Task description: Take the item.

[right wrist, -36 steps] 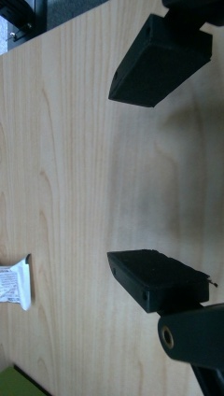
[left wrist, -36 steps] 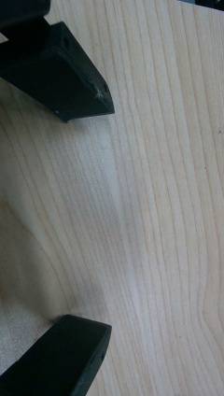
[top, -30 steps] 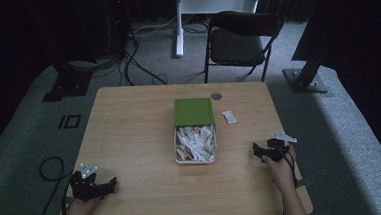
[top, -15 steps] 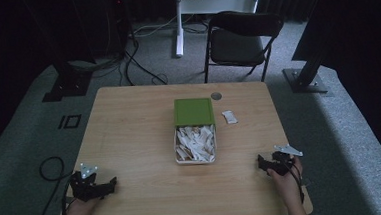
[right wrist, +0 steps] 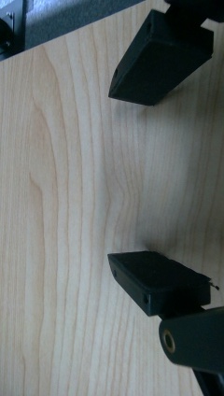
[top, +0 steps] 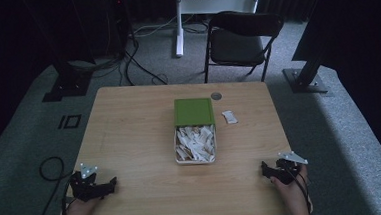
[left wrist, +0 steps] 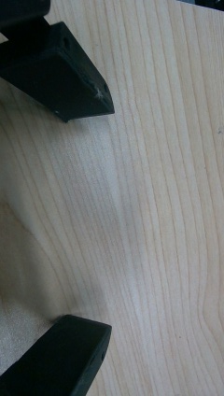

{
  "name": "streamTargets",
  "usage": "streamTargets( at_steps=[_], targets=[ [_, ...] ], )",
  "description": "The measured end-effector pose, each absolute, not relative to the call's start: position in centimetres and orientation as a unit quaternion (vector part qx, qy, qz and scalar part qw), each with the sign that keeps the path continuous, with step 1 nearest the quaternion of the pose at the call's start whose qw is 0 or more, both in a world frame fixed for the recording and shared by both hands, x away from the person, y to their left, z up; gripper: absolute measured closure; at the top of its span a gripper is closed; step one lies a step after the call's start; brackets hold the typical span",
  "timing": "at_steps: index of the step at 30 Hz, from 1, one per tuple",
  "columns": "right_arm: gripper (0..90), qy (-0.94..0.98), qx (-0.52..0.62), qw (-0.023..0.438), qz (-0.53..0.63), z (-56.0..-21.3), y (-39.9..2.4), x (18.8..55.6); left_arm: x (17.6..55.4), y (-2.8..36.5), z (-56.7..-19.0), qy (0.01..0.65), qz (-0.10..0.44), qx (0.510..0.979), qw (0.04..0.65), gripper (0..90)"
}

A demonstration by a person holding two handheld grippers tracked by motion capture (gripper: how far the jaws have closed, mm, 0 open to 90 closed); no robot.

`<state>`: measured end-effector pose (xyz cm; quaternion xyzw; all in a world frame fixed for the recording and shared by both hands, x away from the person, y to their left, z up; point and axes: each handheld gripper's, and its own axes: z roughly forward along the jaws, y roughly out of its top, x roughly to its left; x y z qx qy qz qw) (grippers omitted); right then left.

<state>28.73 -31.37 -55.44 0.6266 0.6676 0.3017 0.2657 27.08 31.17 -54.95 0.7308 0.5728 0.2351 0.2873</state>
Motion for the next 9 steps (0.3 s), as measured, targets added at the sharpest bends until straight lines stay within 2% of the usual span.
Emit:
streamTargets(
  at_steps=[2, 9],
  targets=[
    [13.4, 0.677, 0.616, 0.257, 0.309, -55.45, -31.42, 28.67, 27.08, 31.17, -54.95, 0.573, 0.235, 0.731, 0.287, 0.7],
    [12.0, 0.687, 0.609, 0.256, 0.304, -55.48, -31.19, 28.7, 27.08, 31.17, -54.95, 0.573, 0.235, 0.731, 0.287, 0.7]
  ],
)
